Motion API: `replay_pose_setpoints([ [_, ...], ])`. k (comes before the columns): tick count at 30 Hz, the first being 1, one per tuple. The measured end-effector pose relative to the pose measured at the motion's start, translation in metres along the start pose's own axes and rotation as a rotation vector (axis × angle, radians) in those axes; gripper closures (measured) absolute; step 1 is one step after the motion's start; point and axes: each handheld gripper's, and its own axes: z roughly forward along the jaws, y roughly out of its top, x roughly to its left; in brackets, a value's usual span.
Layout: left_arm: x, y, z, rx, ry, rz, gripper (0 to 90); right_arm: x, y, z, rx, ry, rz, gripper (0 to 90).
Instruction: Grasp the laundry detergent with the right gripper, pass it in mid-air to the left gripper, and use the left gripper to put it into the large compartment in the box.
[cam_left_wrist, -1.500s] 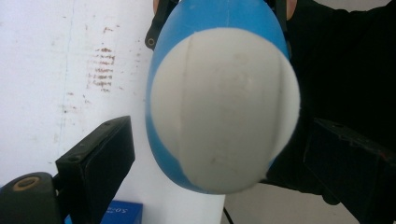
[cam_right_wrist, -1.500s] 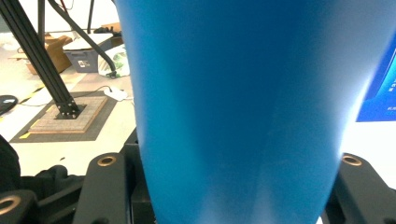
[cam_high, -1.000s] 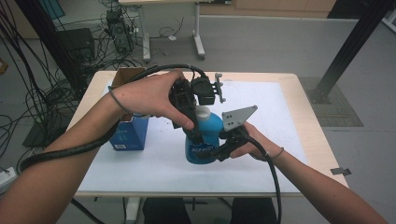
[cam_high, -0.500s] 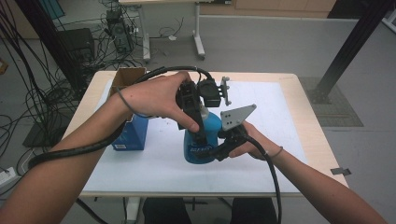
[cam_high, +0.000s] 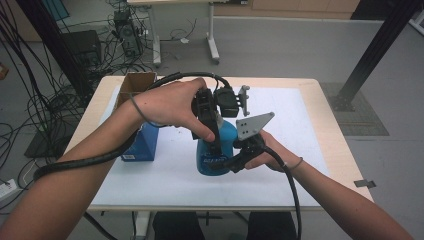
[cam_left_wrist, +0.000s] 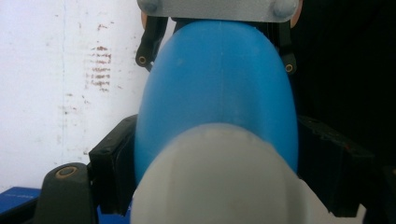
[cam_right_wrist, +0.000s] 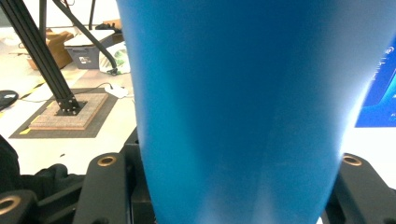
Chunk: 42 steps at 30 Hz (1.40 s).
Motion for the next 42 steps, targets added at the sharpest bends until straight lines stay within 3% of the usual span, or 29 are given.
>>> replay_pose_setpoints([
  [12,0.0001,0.0001,-0.0026,0.002,0.01,-0.018,36.8,0.002,0.0004,-0.0006,-0.001,0.002,-0.008,41.4],
  [21,-0.0003,0.0003,-0.0028,0.016,0.01,-0.022,37.1,0.0025,0.0004,-0.0005,0.0,0.001,-0.008,41.4],
  [42,-0.0014,-0.003,-0.0052,-0.003,0.017,-0.032,37.2,0.0033,0.0036,0.0003,0.001,-0.001,-0.007,41.5],
])
